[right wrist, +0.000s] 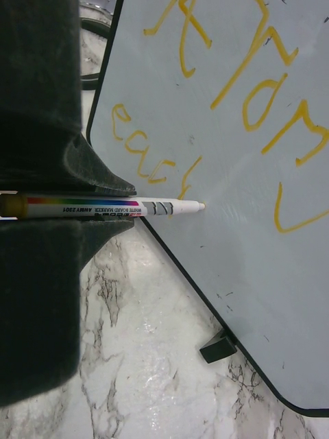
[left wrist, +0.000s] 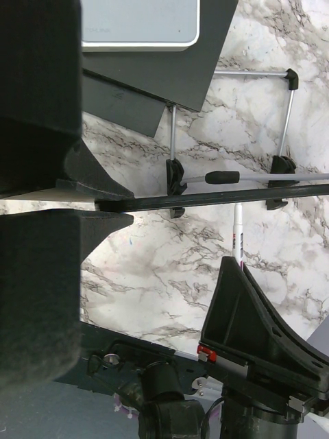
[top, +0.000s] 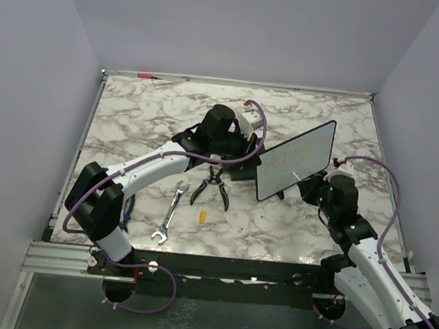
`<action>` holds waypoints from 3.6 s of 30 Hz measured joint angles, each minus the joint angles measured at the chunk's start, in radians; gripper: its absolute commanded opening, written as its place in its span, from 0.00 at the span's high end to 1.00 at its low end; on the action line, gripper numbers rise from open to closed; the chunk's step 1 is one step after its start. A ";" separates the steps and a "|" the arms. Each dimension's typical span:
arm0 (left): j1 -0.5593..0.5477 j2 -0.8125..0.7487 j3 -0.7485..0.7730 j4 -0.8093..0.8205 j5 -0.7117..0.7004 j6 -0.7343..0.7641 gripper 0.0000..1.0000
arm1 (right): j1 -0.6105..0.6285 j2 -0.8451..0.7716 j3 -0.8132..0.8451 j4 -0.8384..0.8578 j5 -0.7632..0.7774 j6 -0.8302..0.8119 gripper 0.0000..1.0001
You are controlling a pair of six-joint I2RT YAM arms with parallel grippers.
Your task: Write a sentence on the whiteboard
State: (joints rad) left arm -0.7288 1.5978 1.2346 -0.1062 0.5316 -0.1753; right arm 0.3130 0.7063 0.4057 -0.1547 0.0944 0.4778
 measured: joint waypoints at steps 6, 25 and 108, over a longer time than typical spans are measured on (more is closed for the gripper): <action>0.000 0.000 0.000 0.000 0.000 0.000 1.00 | 0.000 0.001 -0.011 -0.002 0.007 0.020 0.99; 0.000 0.000 0.000 0.000 0.000 0.000 1.00 | 0.000 0.044 -0.041 -0.005 0.026 0.046 0.99; 0.000 0.000 0.001 -0.002 0.000 0.000 1.00 | -0.028 0.054 -0.032 0.130 0.111 0.076 0.99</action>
State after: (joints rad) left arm -0.7288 1.5978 1.2358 -0.1081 0.5312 -0.1749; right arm 0.2848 0.7605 0.3737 -0.0242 0.2058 0.5541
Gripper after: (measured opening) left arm 0.046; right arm 0.101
